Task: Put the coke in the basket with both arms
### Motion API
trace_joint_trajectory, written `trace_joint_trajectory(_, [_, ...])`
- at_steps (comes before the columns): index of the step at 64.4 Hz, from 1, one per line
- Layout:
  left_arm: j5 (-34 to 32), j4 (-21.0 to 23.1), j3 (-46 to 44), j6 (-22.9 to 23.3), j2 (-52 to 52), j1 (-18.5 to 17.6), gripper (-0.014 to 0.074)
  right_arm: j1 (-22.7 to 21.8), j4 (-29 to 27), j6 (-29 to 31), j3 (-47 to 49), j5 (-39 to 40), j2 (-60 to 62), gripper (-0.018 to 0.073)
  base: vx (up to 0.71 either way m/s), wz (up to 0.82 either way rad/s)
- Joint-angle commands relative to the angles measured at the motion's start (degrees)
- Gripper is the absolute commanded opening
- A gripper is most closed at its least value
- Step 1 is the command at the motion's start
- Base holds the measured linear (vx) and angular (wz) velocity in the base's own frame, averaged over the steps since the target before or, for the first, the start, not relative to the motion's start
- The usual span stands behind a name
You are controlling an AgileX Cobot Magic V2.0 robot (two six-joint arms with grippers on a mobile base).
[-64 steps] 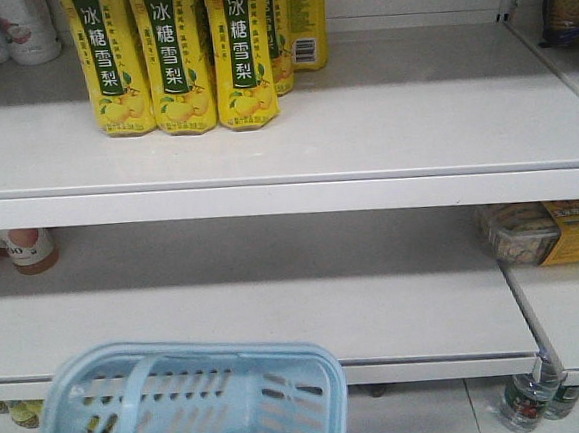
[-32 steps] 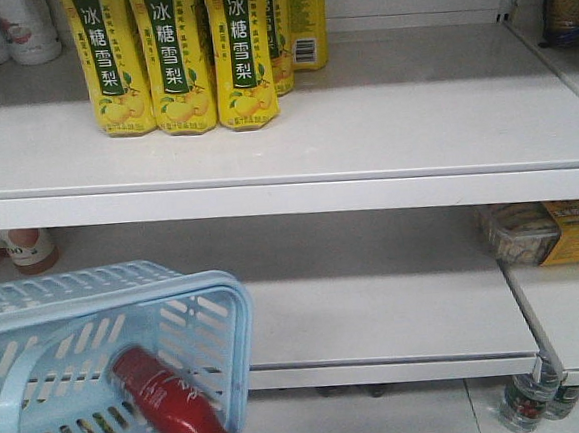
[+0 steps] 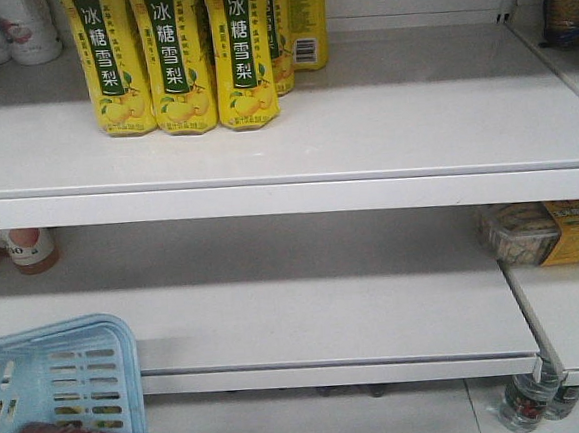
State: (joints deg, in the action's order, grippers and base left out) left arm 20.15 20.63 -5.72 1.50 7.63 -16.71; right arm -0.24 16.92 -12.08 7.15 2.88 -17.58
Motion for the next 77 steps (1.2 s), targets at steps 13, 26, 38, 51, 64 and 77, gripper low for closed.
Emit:
trace_joint_trajectory(13, [-25.76,-8.84,4.68,2.7,-0.06,5.15,-0.0006,-0.21,0.46,0.41,1.54,3.79,-0.33,-0.001,0.0,0.0])
trace_joint_trajectory(26, [-25.53,-13.13,5.9,2.7,-0.08,11.16,-0.0006,-0.21,0.46,0.41,1.54,3.87,-0.33,-0.001,0.0,0.0])
trace_joint_trajectory(38, [-24.69,-19.5,5.9,2.7,-3.45,14.12,-0.0006,-0.21,0.46,0.41,1.54,3.81,-0.33,-0.001,0.0,0.0])
trace_joint_trajectory(51, [-22.46,-19.36,6.18,2.7,-7.79,18.34,-0.0006,-0.21,0.46,0.41,1.54,3.81,-0.33,-0.001,0.0,0.0])
trace_joint_trajectory(64, [-21.57,-19.36,6.29,2.7,-9.24,19.77,-0.0006,-0.21,0.46,0.41,1.54,3.81,-0.33,-0.001,0.0,0.0])
trace_joint_trajectory(77, [-20.15,-19.25,6.29,2.7,-9.24,19.48,-0.0006,-0.21,0.46,0.41,1.54,3.81,-0.33,-0.001,0.0,0.0])
